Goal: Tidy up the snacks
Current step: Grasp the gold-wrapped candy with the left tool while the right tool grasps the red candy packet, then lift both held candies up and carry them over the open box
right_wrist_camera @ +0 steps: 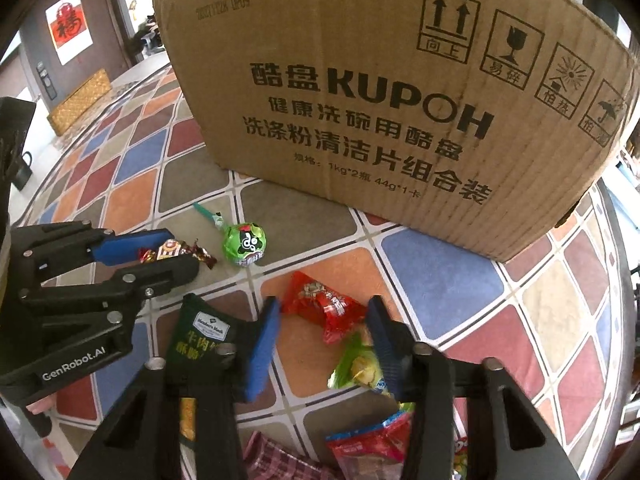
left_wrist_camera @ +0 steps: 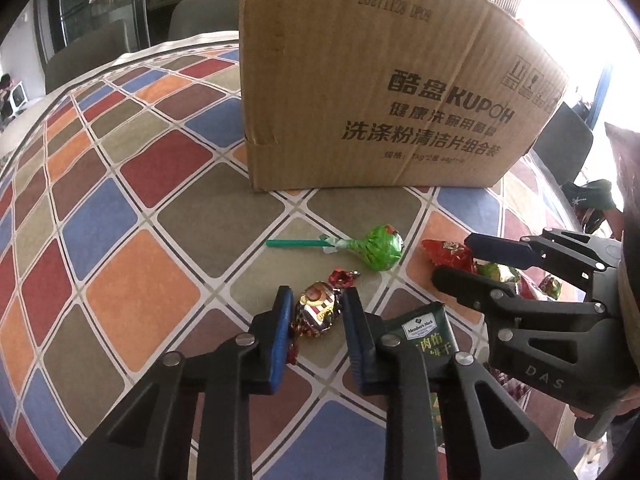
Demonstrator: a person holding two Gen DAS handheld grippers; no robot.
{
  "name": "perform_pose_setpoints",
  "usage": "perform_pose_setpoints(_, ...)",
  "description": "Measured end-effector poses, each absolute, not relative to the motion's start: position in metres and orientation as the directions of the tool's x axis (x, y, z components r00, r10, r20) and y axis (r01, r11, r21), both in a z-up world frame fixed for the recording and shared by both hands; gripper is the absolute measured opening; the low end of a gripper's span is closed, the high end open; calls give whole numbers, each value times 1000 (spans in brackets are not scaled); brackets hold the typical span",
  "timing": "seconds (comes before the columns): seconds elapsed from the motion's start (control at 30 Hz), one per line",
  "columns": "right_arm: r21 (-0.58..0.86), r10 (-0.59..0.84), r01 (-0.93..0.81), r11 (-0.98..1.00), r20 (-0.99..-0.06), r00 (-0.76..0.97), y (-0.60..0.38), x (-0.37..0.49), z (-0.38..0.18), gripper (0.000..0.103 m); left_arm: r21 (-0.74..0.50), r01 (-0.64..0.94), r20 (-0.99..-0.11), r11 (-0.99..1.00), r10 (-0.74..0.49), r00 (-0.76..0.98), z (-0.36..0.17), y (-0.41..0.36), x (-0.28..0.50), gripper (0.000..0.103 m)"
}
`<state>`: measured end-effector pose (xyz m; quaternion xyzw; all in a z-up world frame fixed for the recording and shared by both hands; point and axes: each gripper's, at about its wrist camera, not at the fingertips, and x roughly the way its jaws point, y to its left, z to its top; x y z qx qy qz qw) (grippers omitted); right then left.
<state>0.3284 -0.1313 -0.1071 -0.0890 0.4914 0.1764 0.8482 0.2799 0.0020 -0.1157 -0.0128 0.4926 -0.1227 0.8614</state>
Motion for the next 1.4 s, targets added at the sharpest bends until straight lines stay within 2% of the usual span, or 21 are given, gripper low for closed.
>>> perform_pose_setpoints(0.07,30,218,-383,923,-862,457,-133,328,-107,34,-148,194,-846,970,-226,484,-115,3,280,25)
perform_pose_setpoints(0.27,36,221,-372,928,-855,469,-137,325,-105,29,-155,192,-843,969,-231,485,-113,2,277,25)
perform_pose_setpoints(0.7,36,244,-367,929,-806,538,-144,305,-68,29,-160,207,-795,965,-250,553,-77,-1,259,25)
perform_pose_setpoints(1.4,42,290,-349,936,-653,699,-151,286,20,29,-117,242,-636,963,-260,726,24,-3,251,25)
